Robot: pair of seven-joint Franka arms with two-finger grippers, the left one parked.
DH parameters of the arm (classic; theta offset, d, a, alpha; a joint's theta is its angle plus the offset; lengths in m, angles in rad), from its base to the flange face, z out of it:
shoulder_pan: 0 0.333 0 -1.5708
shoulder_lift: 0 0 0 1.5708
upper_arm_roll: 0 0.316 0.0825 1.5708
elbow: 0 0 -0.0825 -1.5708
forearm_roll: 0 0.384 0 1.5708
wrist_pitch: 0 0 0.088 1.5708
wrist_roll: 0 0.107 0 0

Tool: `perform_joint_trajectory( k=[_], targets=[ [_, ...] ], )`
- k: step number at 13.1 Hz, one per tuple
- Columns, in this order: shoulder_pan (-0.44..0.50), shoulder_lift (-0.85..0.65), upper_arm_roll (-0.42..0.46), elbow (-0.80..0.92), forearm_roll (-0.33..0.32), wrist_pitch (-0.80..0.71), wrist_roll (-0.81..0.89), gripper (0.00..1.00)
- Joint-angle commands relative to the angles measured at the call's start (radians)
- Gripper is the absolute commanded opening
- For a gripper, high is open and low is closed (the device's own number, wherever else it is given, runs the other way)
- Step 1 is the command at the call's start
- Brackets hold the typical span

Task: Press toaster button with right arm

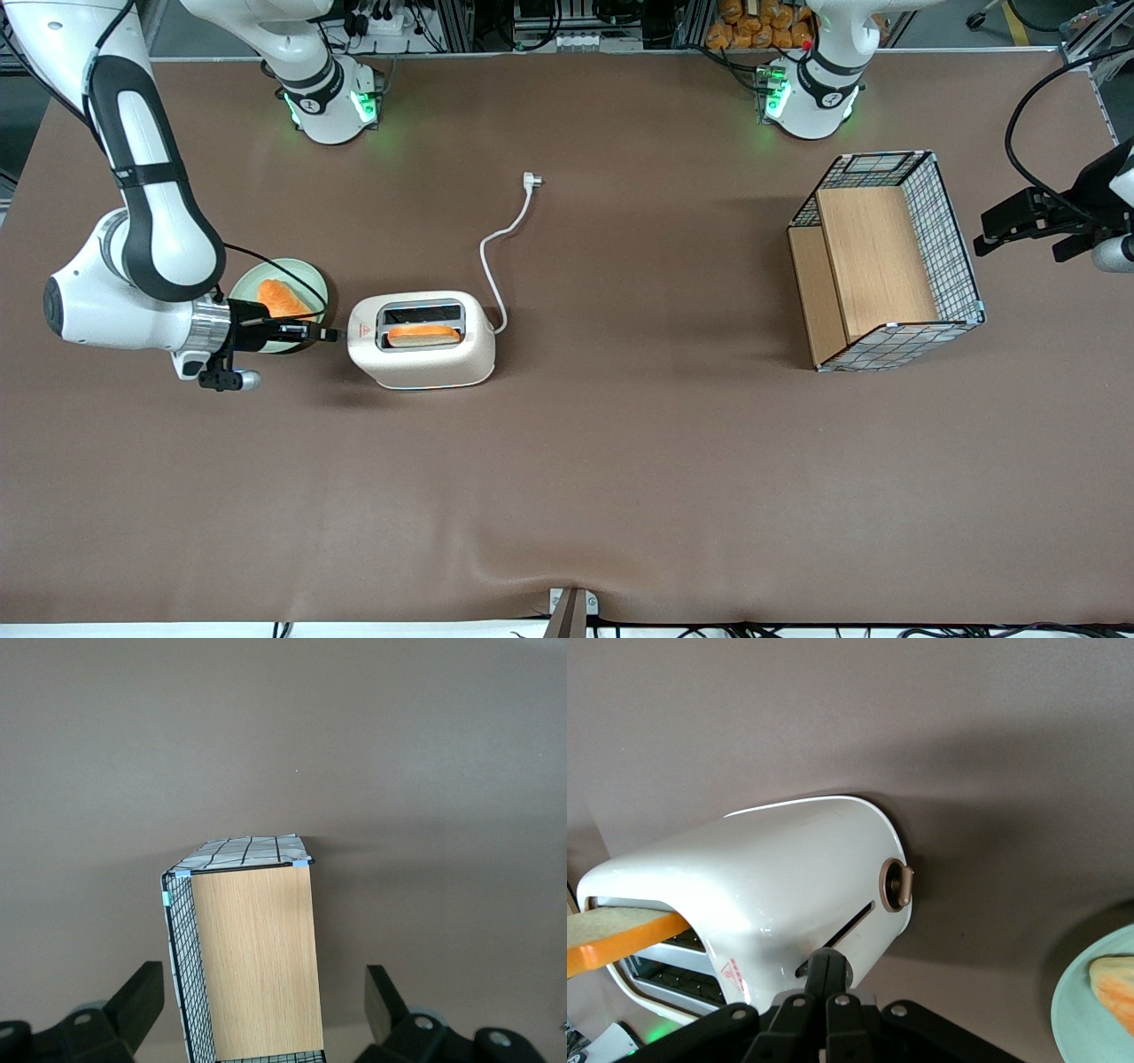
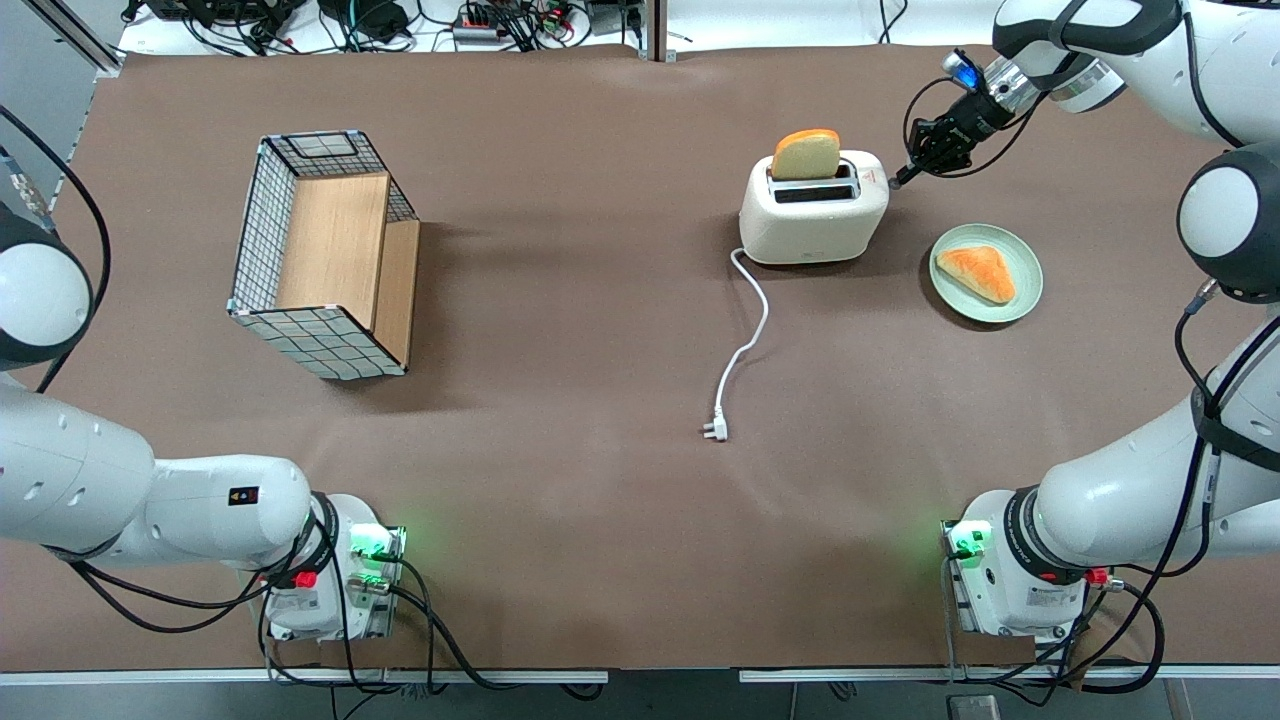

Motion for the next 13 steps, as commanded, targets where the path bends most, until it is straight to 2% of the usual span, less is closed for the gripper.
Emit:
perform_joint_trajectory(
  k=[1, 13],
  targets=[
    [0.006, -0.001, -0.001, -0.019, 0.031, 0.021, -0.033, 0.0],
    [0.029, 0.015, 0.001, -0.051, 0.031, 0.076, -0.043, 0.0]
  ],
)
